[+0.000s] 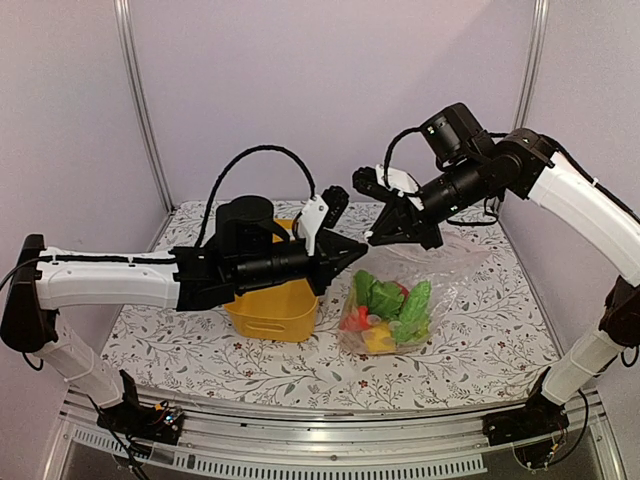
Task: Place the food in the zip-top bag and seal the zipper
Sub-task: Zip the zipper on the zipper food storage bag.
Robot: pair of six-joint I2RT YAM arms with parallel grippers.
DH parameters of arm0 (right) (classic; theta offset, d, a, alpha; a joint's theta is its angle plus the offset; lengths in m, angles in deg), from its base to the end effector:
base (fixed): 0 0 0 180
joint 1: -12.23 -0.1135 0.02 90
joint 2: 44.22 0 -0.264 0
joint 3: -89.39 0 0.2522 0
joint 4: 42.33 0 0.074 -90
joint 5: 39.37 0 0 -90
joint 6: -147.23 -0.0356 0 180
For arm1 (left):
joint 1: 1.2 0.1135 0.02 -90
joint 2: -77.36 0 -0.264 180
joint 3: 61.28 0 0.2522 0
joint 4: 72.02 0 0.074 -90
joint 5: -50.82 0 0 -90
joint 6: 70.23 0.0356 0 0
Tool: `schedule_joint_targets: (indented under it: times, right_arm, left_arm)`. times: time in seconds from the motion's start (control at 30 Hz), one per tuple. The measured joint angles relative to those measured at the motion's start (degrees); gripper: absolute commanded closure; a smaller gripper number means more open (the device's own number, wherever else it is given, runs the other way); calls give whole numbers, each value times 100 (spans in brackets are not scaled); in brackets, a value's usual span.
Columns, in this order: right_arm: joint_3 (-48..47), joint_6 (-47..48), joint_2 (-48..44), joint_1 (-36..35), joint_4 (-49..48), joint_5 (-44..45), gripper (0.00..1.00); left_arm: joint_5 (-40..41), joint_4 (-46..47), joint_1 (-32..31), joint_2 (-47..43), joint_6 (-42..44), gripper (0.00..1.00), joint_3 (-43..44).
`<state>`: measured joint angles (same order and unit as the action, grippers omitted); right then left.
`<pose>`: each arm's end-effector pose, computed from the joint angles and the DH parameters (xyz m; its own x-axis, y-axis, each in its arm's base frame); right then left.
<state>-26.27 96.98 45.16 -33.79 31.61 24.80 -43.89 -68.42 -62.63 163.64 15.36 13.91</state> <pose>0.2074 0.2372 0.4108 0.1498 -0.6736 -0.7238 -0.9829 -0.0219 -0.1831 0.1691 -0.3166 0.3142 -0.1325 0.0830 -0.9877 0.9067 0.4127 -0.0869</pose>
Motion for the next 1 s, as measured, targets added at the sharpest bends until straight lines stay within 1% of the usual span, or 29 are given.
schedule_joint_targets:
  times: [0.33,0.57,0.63,0.67,0.7,0.77,0.87,1.0]
  right_arm:
    - [33,-11,37,232,63,-44,96]
    - [138,0,37,315,118,-74,96]
    - [138,9,35,321,127,-74,96]
    - [138,11,35,323,133,-74,96]
    - [140,15,31,337,197,-46,96]
    - [140,17,24,420,387,28,95]
    - [140,26,24,514,586,42,95]
    - [118,35,37,511,719,2,95]
  left_arm:
    - [155,289,20,-11,-81,100,-166]
    - [197,302,37,-33,-131,99,-240]
    - [195,302,42,-33,-138,82,-240]
    - [184,302,44,-33,-118,76,-240]
    - [188,289,52,-44,-127,71,-240]
    - [173,297,116,-57,-149,67,-232]
    - [105,243,203,-52,-129,64,-144]
    - [-142,109,234,24,-131,59,195]
